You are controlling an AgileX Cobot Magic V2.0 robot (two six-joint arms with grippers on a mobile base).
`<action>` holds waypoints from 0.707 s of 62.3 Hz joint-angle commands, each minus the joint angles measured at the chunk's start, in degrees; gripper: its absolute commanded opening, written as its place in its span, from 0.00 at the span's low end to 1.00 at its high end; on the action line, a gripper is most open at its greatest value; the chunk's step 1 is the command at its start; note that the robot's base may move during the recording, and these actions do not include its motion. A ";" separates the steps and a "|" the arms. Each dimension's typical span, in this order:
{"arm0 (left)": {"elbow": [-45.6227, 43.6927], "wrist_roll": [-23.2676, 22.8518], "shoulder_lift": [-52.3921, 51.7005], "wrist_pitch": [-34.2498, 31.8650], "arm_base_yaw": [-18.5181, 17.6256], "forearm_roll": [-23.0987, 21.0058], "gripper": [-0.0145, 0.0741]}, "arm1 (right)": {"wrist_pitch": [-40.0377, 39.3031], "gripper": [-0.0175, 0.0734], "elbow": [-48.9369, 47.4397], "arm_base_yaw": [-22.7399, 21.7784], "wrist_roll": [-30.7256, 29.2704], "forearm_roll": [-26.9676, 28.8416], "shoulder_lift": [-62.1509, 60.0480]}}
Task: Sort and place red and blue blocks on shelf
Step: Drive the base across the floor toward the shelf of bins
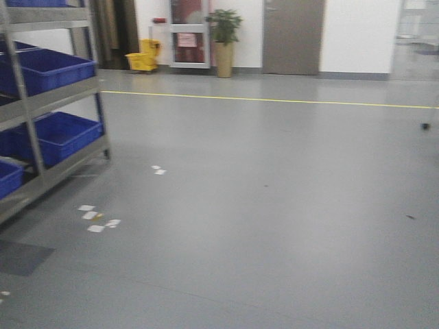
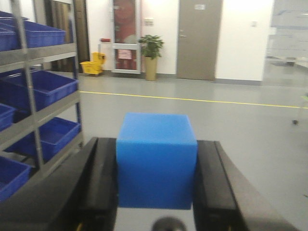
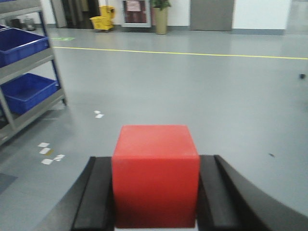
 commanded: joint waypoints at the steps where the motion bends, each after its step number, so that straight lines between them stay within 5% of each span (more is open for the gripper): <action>1: -1.62 -0.21 0.31 -4.84 0.04 -0.37 0.30 | -5.42 0.64 -1.91 -0.21 -0.20 0.21 0.10; 44: -1.62 -0.21 0.31 -4.84 0.04 -0.37 0.30 | -5.42 0.64 -1.91 -0.21 -0.20 0.21 0.10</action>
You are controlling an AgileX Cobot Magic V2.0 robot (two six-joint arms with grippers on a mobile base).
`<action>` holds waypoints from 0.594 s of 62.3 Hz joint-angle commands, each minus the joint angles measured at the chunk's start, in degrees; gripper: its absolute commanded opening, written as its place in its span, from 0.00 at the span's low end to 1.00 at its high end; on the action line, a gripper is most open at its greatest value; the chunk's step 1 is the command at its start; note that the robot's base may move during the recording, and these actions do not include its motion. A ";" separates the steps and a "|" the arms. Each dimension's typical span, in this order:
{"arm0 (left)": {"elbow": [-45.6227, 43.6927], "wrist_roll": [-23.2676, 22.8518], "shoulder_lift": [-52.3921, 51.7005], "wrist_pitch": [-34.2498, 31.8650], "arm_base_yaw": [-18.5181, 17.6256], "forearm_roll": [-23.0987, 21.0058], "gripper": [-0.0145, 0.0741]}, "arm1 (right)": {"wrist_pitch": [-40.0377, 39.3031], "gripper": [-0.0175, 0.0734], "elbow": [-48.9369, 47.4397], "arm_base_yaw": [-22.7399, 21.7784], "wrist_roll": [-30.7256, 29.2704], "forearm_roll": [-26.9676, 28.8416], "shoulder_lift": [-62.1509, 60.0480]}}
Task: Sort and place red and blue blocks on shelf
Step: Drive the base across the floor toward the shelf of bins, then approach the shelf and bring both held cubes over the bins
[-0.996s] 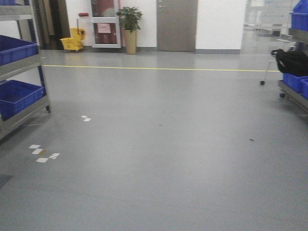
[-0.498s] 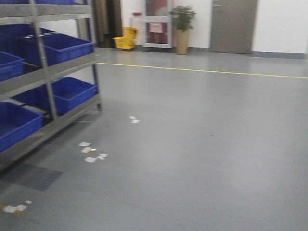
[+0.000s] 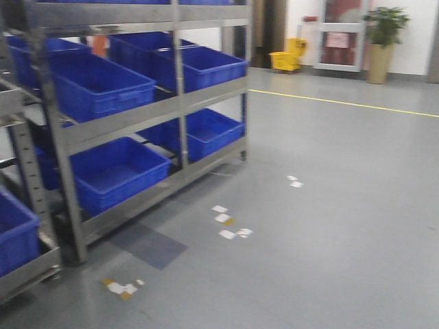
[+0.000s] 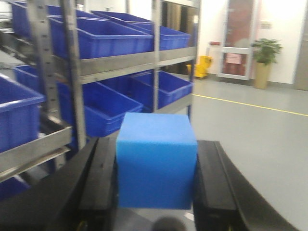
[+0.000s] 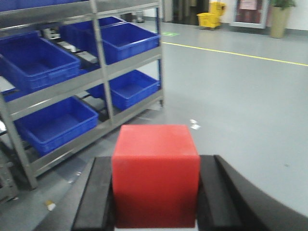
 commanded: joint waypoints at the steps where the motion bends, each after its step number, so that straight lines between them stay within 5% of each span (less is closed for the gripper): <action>1: -1.62 -0.21 0.31 -4.84 0.04 -0.37 0.30 | -5.42 0.64 -1.91 -0.21 -0.20 0.21 0.10; 37: -1.62 -0.21 0.31 -4.84 0.04 -0.37 0.30 | -5.42 0.64 -1.91 -0.21 -0.20 0.21 0.10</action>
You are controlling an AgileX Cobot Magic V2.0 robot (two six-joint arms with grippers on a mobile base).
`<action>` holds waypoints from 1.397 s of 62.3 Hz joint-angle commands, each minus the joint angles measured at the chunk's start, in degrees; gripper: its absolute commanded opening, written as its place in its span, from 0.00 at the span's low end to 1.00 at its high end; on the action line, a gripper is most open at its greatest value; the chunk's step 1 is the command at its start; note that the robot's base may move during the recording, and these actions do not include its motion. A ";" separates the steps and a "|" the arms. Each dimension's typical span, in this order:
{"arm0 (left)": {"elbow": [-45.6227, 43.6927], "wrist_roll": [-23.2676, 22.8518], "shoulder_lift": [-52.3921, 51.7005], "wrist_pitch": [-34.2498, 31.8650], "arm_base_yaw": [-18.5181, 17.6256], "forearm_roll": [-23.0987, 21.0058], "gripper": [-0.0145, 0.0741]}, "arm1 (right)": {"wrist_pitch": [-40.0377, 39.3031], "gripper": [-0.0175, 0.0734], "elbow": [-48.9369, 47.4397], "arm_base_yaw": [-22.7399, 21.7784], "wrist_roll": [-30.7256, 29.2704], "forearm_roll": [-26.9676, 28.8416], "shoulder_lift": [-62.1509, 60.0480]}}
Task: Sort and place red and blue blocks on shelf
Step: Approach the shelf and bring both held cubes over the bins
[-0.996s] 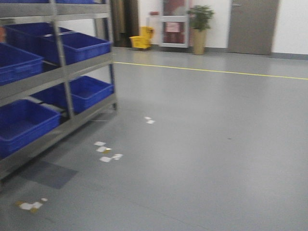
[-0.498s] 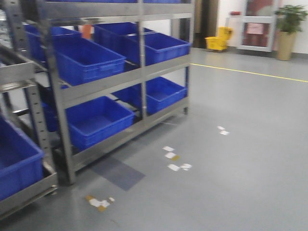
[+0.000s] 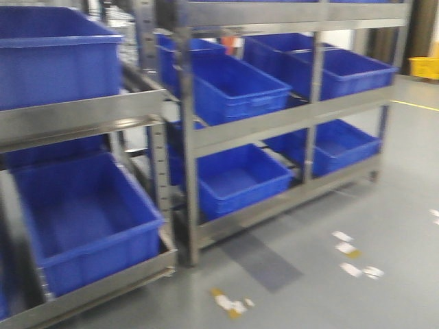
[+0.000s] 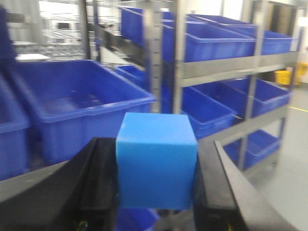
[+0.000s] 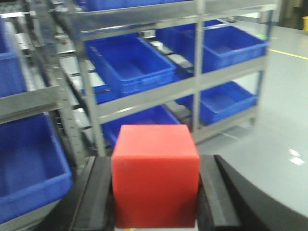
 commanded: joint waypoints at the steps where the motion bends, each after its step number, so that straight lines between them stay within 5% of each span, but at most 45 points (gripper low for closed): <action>1: -1.62 -0.21 0.31 -4.84 0.04 -0.37 0.30 | -5.42 0.64 -1.91 -0.21 -0.20 0.21 0.10; 87: -1.62 -0.21 0.31 -4.84 0.04 -0.37 0.30 | -5.42 0.64 -1.91 -0.21 -0.20 0.21 0.10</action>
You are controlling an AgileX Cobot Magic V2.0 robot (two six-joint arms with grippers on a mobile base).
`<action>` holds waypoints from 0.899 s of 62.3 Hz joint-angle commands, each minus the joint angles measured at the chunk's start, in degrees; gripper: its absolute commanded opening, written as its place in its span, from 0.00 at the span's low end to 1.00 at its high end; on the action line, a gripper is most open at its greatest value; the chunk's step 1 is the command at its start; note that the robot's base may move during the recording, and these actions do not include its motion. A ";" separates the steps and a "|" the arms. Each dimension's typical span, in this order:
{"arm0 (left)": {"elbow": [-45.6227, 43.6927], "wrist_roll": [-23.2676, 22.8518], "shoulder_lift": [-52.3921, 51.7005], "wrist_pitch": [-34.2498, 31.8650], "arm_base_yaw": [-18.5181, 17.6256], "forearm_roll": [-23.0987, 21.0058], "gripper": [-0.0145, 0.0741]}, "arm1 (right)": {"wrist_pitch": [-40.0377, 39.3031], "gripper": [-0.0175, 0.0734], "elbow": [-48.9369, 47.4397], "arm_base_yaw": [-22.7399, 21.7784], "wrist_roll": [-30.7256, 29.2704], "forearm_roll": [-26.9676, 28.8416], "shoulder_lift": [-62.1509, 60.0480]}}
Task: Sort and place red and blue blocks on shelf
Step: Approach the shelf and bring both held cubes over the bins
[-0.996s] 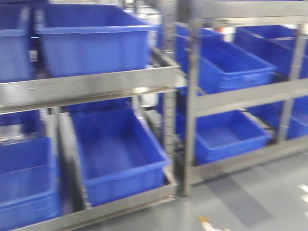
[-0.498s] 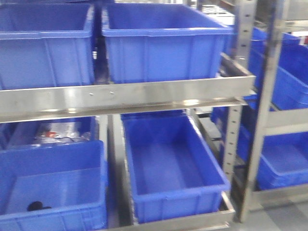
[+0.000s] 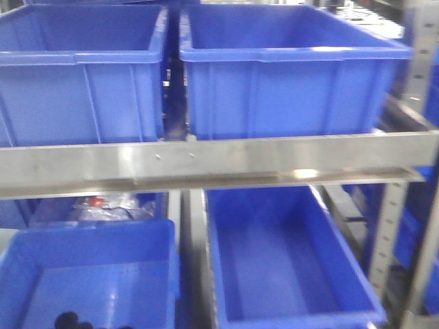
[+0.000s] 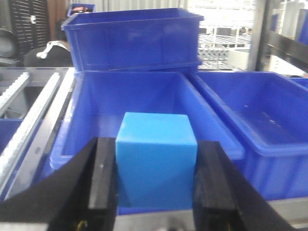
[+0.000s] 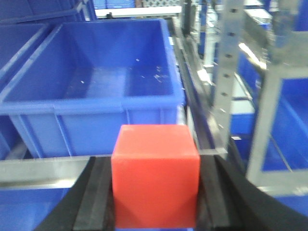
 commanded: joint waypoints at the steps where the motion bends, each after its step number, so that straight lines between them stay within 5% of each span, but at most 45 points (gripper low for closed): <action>1: -1.62 -0.33 0.31 -4.84 0.04 -0.52 0.30 | -5.42 0.64 -1.91 -0.21 -0.20 0.21 0.10; 56: -1.62 -0.33 0.31 -4.84 0.04 -0.52 0.30 | -5.42 0.64 -1.91 -0.21 -0.20 0.21 0.10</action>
